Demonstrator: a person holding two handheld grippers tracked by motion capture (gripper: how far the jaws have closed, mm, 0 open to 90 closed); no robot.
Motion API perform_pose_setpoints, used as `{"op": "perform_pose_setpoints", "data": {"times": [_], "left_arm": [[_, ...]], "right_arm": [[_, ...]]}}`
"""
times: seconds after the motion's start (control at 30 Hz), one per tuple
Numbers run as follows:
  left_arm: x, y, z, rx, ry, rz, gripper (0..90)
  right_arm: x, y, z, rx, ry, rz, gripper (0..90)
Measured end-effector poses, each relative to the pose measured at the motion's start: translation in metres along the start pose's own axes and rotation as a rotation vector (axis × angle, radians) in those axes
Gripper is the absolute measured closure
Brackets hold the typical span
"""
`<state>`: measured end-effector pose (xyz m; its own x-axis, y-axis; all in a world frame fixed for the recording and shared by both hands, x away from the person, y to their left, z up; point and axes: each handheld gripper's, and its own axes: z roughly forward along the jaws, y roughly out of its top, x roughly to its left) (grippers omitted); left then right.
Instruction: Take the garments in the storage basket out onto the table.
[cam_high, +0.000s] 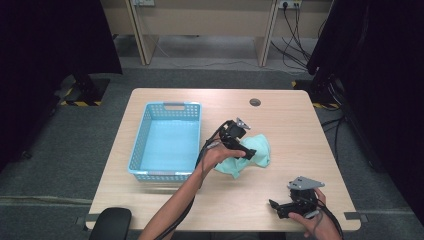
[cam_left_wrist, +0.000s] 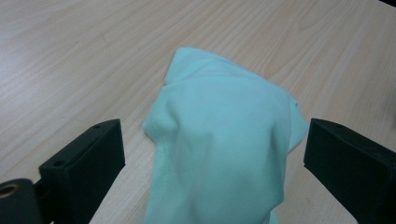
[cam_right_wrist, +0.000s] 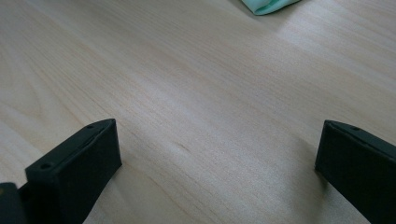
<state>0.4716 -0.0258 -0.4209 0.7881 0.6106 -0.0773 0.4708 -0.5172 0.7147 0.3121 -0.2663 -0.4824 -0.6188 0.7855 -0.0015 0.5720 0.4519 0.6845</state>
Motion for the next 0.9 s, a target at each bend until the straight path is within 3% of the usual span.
{"op": "perform_pose_setpoints", "data": {"times": [0.27,0.9], "left_arm": [[-0.003,0.004,-0.003,-0.008,-0.007,0.006,5.0],[0.000,0.011,-0.031,-0.078,-0.022,-0.018,5.1]], "right_arm": [[0.000,0.000,0.000,0.001,0.000,0.001,0.3],[0.000,0.000,0.000,0.000,0.000,-0.001,0.3]]}}
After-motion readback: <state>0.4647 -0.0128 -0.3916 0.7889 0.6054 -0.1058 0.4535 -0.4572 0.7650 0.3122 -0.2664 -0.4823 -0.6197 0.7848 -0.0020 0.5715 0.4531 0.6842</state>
